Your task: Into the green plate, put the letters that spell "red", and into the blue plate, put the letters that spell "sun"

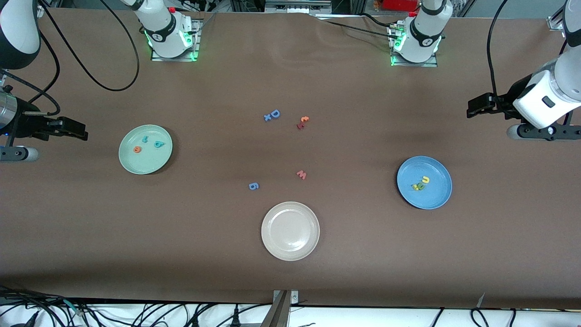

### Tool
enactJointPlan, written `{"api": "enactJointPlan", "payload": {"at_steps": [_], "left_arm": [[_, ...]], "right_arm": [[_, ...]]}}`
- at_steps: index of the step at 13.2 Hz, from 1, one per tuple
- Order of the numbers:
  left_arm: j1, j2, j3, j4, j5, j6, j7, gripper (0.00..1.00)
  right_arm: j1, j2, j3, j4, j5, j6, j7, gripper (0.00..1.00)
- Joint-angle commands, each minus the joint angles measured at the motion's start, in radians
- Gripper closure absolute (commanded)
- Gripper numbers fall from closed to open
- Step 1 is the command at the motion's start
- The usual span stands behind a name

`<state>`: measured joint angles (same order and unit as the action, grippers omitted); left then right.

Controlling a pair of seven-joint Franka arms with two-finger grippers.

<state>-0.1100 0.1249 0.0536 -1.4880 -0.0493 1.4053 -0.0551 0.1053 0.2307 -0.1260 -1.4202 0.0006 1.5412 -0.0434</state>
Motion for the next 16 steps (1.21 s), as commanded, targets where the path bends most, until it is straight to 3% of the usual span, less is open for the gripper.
{"api": "enactJointPlan", "payload": {"at_steps": [1,16], "left_arm": [[0.003,-0.002,0.0,-0.006,0.017,-0.003,0.021,0.0],[0.004,0.013,-0.001,0.003,0.025,-0.003,0.021,0.0]], "right_arm": [[-0.001,-0.005,0.002,-0.005,-0.01,-0.001,0.011,0.0],[-0.001,-0.005,0.002,-0.005,-0.008,-0.001,0.011,0.0]]}}
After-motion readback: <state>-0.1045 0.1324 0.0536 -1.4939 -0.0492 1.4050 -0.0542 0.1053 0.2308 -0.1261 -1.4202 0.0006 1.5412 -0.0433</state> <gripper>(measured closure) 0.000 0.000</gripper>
